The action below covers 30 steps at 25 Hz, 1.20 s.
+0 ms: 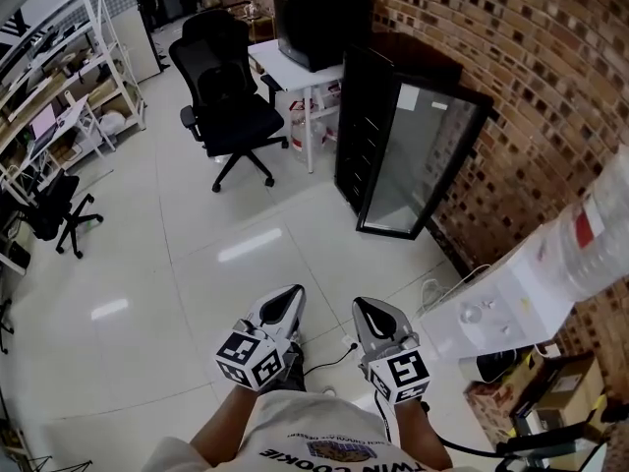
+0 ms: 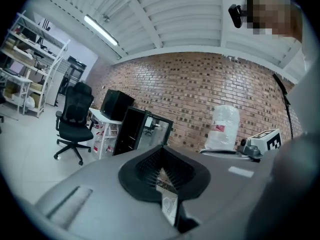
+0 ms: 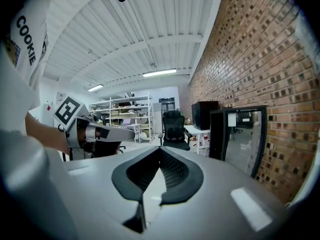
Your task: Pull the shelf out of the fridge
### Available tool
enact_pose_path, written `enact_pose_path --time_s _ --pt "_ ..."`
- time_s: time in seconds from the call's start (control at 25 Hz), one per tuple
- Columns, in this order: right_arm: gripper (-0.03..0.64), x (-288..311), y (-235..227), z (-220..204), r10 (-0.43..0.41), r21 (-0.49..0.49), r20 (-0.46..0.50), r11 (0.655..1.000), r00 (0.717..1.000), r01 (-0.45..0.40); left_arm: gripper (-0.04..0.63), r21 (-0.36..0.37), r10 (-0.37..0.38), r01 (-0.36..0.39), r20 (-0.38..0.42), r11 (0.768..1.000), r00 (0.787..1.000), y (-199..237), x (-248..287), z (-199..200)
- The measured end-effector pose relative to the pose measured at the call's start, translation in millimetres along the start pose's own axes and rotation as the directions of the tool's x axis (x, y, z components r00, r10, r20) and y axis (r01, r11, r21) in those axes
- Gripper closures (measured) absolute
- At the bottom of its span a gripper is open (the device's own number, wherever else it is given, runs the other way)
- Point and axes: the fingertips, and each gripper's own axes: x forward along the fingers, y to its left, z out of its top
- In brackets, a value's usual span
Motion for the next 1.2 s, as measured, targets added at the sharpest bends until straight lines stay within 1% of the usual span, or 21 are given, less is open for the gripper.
enact_pose_path --time_s 0.12,0.24,0.44,0.6,0.8,1.04,1.2 --pt "0.612 29 -8 2 -0.005 -0.011 -0.011 1.000 1.000 0.005 0.595 -0.016 -0.009 0.009 -0.002 1.000 1.000 26 20 3" --pt "0.612 62 -21 5 -0.027 -0.021 -0.025 0.999 0.999 0.027 0.595 -0.023 -0.036 0.036 -0.004 0.999 0.999 52 45 12" --pt "0.612 120 -46 17 -0.086 -0.008 -0.038 0.996 0.996 0.086 0.595 -0.028 -0.096 0.095 -0.038 0.995 0.995 101 89 32" --pt "0.612 165 -61 25 -0.110 0.005 -0.058 0.994 0.992 0.110 0.595 -0.033 -0.123 0.122 -0.042 0.992 0.991 139 119 51" --pt "0.612 225 -63 37 -0.127 -0.002 -0.066 0.992 0.990 0.127 0.595 -0.044 -0.146 0.144 -0.048 0.989 0.988 189 137 68" --pt "0.612 276 -66 53 -0.154 -0.032 -0.073 0.988 0.985 0.152 0.595 -0.062 -0.173 0.171 -0.027 0.983 0.985 238 159 93" --pt "0.612 291 -69 59 -0.169 -0.045 -0.077 0.985 0.983 0.166 0.595 -0.080 -0.187 0.187 0.007 0.979 0.982 249 169 105"
